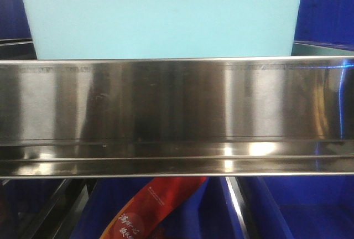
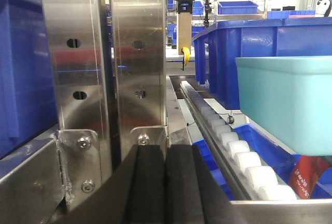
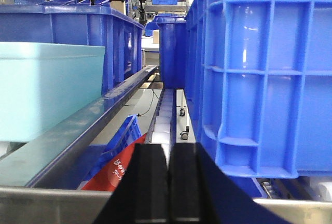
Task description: Fetch blue bin and place on conveyor start
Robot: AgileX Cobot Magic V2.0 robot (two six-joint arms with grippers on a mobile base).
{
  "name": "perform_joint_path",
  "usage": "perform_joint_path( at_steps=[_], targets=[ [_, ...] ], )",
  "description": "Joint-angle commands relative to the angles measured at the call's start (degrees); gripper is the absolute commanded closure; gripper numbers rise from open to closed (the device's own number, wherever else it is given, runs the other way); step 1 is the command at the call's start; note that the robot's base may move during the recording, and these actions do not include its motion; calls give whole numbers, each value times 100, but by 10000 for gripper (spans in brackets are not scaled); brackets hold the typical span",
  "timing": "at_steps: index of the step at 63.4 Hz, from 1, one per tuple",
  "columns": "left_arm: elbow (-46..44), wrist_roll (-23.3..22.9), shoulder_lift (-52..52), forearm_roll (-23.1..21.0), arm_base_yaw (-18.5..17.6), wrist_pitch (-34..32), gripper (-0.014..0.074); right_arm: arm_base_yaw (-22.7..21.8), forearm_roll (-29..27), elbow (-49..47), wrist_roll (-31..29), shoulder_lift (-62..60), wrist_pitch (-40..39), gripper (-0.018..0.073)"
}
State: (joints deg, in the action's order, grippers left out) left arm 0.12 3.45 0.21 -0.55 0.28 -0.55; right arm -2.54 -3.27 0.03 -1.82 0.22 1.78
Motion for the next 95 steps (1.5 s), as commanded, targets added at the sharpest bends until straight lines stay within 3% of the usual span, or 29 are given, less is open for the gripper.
perform_joint_path(
  at_steps=[1,54,66,83,95],
  targets=[
    [-12,8,-21,-35,9,-94,707,-22,-15,-3,-10,-22,-145,724],
    [-12,8,-21,-35,8,-302,707,-22,-15,-3,-10,-22,-145,724],
    [-91,8,-21,-71,-3,-107,707,-22,-79,-3,-10,-22,-720,724],
    [-1841,8,50,136,-3,1975,707,-22,-79,-1596,-10,-22,1491,724],
    [-2859,265,780,123,-3,2594,707,-22,-79,-2638,-10,359,2488,724]
  ],
)
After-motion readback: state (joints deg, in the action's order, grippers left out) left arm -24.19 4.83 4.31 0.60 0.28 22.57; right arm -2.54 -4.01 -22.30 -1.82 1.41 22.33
